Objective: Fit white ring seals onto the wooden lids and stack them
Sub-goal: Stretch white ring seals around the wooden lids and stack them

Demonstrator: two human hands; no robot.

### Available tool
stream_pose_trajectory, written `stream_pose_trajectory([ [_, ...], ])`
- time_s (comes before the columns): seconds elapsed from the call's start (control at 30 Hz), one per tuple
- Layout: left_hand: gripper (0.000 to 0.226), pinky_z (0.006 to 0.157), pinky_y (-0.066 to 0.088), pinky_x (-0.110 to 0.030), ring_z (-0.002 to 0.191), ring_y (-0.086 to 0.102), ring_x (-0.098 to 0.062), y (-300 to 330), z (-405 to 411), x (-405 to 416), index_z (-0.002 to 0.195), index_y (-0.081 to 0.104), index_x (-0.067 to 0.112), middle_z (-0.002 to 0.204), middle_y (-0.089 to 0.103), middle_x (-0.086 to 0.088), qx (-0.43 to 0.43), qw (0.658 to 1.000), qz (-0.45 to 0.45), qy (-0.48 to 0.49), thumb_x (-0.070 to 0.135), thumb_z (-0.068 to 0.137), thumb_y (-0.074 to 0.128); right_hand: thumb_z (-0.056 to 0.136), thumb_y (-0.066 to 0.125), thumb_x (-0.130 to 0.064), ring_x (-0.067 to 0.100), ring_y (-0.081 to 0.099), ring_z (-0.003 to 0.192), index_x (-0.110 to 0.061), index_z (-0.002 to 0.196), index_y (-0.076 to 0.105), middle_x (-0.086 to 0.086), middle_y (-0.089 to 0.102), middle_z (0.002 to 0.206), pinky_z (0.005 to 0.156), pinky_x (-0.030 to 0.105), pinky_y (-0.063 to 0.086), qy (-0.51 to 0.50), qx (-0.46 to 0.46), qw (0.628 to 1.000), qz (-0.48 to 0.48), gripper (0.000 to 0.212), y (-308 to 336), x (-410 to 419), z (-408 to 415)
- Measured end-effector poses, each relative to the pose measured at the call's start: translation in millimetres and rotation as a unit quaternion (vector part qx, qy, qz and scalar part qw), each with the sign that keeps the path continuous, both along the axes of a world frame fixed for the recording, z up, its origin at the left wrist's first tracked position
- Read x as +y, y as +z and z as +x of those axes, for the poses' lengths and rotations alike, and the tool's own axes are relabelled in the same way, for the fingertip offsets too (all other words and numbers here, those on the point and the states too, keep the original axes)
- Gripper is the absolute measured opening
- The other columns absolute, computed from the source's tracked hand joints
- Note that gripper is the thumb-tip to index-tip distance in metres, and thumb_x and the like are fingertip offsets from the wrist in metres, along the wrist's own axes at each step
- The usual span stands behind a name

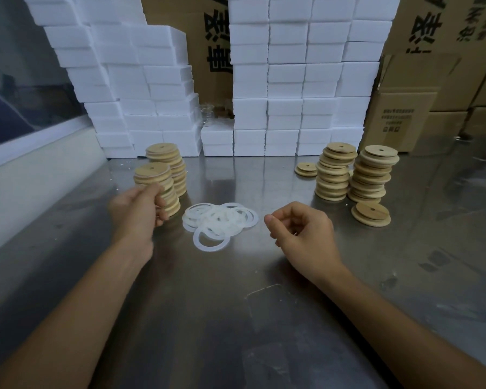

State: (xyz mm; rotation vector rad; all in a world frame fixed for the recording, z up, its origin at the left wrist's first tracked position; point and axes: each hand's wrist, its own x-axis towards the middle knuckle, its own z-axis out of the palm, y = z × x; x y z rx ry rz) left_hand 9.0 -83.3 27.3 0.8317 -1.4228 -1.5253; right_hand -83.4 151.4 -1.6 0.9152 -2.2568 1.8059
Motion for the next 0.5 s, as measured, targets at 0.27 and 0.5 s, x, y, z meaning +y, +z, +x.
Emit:
stream_pose_trajectory([
  [0.27, 0.012, 0.055, 0.052, -0.029, 0.056, 0.062, -0.01, -25.6, -3.8, 48.4, 0.071, 0.072, 0.02, 0.06, 0.066, 0.009, -0.145, 0.909, -0.38, -0.094, 0.016, 0.083, 0.073, 0.089, 0.067, -0.026, 0.01, 0.06, 0.09, -0.019, 0.093, 0.068, -0.007, 0.068, 0.092, 0.084, 0.037, 0.052, -0.149, 0.113, 0.974, 0.127, 0.008, 5.8, 23.9, -25.3],
  [0.5, 0.024, 0.064, 0.042, -0.019, 0.069, 0.053, -0.009, -30.7, 1.6, 55.7, 0.09, 0.074, 0.016, 0.08, 0.063, 0.003, -0.204, 0.821, -0.511, -0.153, 0.029, 0.073, 0.085, 0.087, 0.055, -0.049, 0.037, 0.012, 0.146, -0.023, 0.138, 0.041, 0.014, 0.031, 0.151, 0.113, 0.057, 0.016, -0.266, -0.015, 0.88, 0.392, 0.059, 4.4, 45.5, -52.3],
])
